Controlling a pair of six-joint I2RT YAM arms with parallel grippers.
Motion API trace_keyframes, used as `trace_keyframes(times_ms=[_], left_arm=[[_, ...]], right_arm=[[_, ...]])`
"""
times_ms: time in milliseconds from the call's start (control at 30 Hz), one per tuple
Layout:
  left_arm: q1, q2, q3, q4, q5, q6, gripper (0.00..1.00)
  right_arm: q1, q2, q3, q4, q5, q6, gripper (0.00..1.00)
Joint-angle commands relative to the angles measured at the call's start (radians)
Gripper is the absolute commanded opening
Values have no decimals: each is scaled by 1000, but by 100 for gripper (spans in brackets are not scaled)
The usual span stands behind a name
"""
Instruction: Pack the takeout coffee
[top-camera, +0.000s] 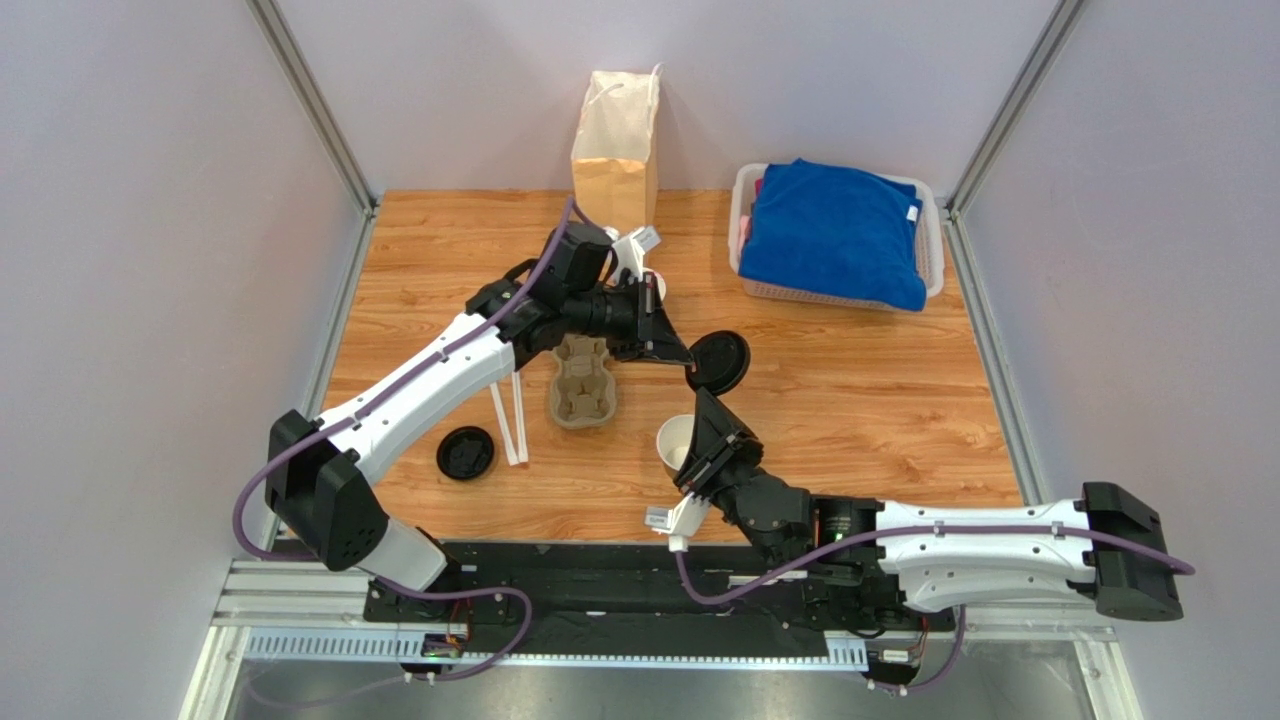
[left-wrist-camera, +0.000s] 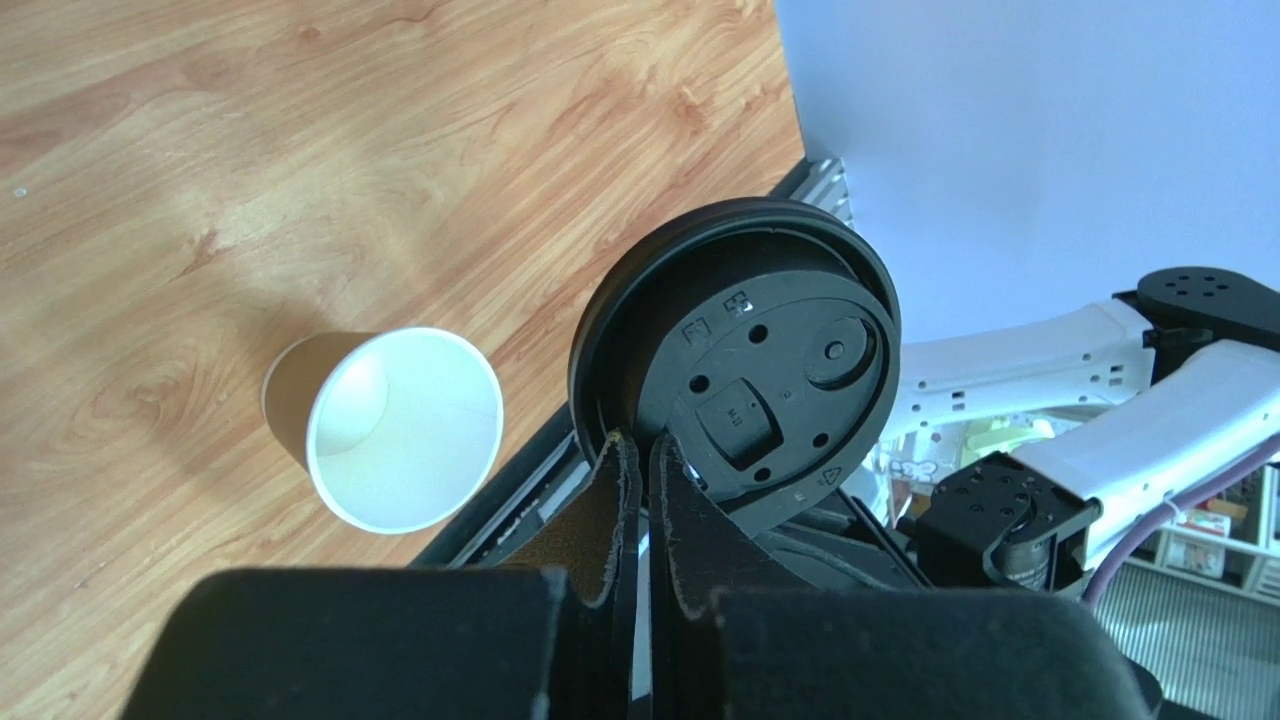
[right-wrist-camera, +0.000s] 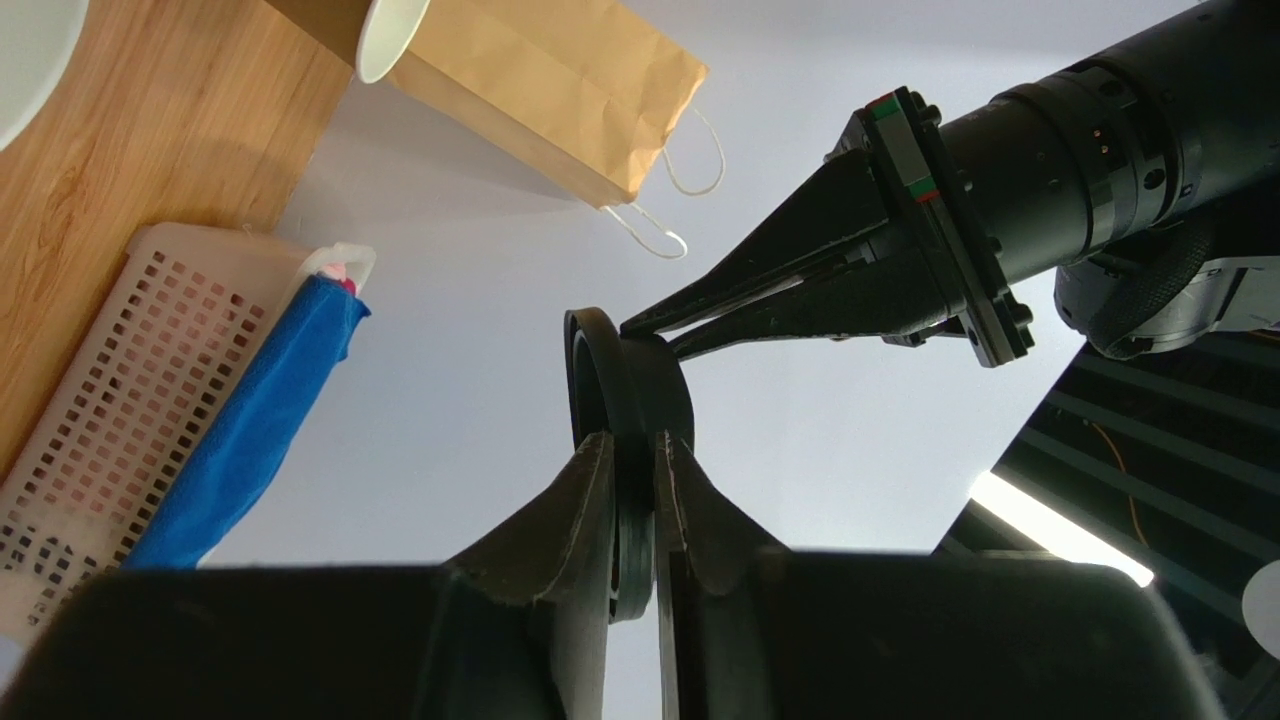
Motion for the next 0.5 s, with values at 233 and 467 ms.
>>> trace_keyframes(times_ms=[233, 467], left_arm=[[13, -32, 79, -126, -91, 354, 0], [12, -58, 127, -258, -223, 713, 0]], right_arm=[[127, -47, 211, -565, 117, 503, 74], [109, -165, 435, -868, -74, 1079, 96]])
